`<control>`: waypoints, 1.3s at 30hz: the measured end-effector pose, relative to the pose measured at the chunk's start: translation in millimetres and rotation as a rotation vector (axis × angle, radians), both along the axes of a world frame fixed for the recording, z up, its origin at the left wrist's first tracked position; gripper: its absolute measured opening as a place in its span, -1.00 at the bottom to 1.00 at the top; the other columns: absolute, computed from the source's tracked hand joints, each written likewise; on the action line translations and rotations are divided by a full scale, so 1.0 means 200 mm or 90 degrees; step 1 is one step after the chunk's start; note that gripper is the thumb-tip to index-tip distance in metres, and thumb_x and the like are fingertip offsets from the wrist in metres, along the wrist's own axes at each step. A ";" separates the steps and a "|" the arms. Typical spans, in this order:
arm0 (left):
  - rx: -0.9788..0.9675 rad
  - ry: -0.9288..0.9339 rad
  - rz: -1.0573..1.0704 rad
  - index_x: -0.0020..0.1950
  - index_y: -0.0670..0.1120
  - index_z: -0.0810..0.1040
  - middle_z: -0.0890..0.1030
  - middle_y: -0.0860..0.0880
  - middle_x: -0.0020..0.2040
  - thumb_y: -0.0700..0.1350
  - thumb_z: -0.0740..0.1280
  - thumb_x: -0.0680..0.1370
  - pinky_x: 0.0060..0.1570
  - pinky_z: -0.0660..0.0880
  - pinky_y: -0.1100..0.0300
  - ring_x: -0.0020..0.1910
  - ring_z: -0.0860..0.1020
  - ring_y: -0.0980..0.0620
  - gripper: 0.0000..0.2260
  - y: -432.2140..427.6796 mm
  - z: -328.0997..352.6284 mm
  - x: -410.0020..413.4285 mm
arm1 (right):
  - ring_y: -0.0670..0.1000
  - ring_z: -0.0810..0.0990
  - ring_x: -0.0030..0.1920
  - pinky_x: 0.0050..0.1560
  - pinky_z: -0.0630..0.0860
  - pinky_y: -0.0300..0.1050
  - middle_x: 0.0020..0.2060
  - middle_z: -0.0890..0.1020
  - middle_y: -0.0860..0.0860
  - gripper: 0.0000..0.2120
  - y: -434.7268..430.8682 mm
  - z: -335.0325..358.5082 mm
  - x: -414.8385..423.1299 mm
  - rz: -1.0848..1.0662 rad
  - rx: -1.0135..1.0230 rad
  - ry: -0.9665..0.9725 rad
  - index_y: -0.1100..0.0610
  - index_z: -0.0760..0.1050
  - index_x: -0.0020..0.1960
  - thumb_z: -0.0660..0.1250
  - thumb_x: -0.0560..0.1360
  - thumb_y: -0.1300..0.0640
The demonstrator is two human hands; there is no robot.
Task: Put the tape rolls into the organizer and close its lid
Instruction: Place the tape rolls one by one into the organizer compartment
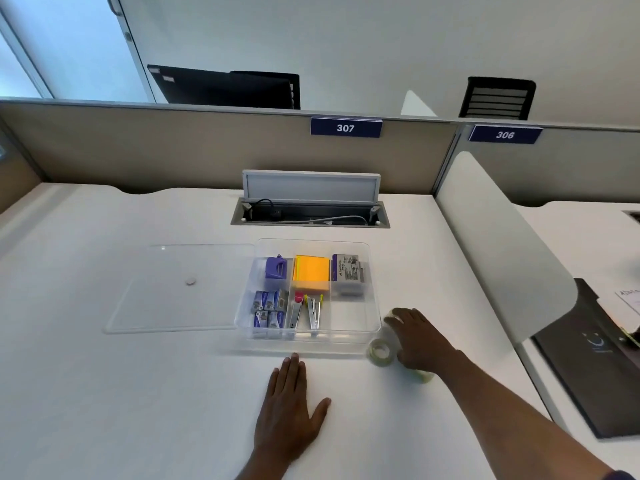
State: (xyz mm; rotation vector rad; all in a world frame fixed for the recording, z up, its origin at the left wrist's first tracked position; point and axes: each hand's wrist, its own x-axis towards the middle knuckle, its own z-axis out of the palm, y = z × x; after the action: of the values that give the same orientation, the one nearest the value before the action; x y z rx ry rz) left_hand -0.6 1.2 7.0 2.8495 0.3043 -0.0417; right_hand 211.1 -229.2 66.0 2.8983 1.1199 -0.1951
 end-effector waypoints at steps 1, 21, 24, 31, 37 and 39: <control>-0.003 0.001 0.000 0.39 -0.25 0.41 0.38 -0.18 0.44 0.31 0.18 0.47 0.42 -0.05 0.12 0.42 0.34 -0.08 -0.27 0.00 0.00 0.00 | 0.21 0.56 0.14 0.24 0.48 0.07 0.15 0.56 0.17 -0.41 0.02 0.00 -0.01 0.009 0.008 -0.001 0.15 0.51 0.16 0.38 0.14 0.03; -0.023 0.015 -0.007 0.38 -0.26 0.42 0.40 -0.19 0.42 0.31 0.18 0.44 0.41 -0.06 0.10 0.39 0.39 -0.12 -0.25 0.01 0.00 0.00 | 0.16 0.56 0.04 -0.06 0.55 0.01 0.07 0.53 0.11 -0.55 0.12 0.12 -0.12 -0.100 0.026 0.080 0.17 0.49 0.07 0.12 0.31 -0.05; -0.025 0.010 -0.009 0.37 -0.27 0.42 0.41 -0.19 0.41 0.30 0.19 0.44 0.41 -0.07 0.10 0.41 0.32 -0.10 -0.25 0.01 0.00 0.00 | 0.22 0.57 -0.03 -0.10 0.52 0.01 0.01 0.51 0.15 -0.64 0.12 0.21 -0.09 -0.180 0.051 0.043 0.21 0.48 0.05 0.25 0.34 0.04; -0.032 0.015 -0.013 0.35 -0.27 0.45 0.43 -0.20 0.40 0.30 0.20 0.43 0.41 -0.07 0.11 0.41 0.27 -0.08 -0.25 0.01 -0.01 0.01 | 0.25 0.53 0.03 0.01 0.48 0.03 0.03 0.53 0.21 -0.57 0.36 0.37 0.01 -0.196 0.209 0.035 0.25 0.44 0.20 0.37 0.37 0.14; -0.030 0.013 -0.012 0.35 -0.25 0.47 0.43 -0.18 0.40 0.32 0.21 0.42 0.40 -0.06 0.10 0.40 0.35 -0.08 -0.26 0.01 -0.01 0.01 | 0.20 0.52 0.11 0.09 0.50 0.01 0.07 0.55 0.21 -0.64 0.56 0.28 0.01 -0.199 0.138 0.136 0.21 0.44 0.15 0.30 0.42 0.05; -0.030 0.013 -0.012 0.36 -0.24 0.45 0.41 -0.18 0.41 0.32 0.20 0.43 0.39 -0.06 0.10 0.38 0.40 -0.10 -0.25 0.01 -0.01 0.01 | 0.21 0.56 0.05 0.02 0.55 0.02 0.03 0.57 0.21 -0.68 0.58 0.23 0.02 -0.201 0.130 0.131 0.19 0.45 0.08 0.28 0.40 0.04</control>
State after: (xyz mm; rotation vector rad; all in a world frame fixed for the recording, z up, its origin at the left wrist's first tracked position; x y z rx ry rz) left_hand 1.2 2.3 5.4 2.8075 0.2763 -0.0799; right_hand 215.6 -112.6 112.9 3.2911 0.7303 -0.4179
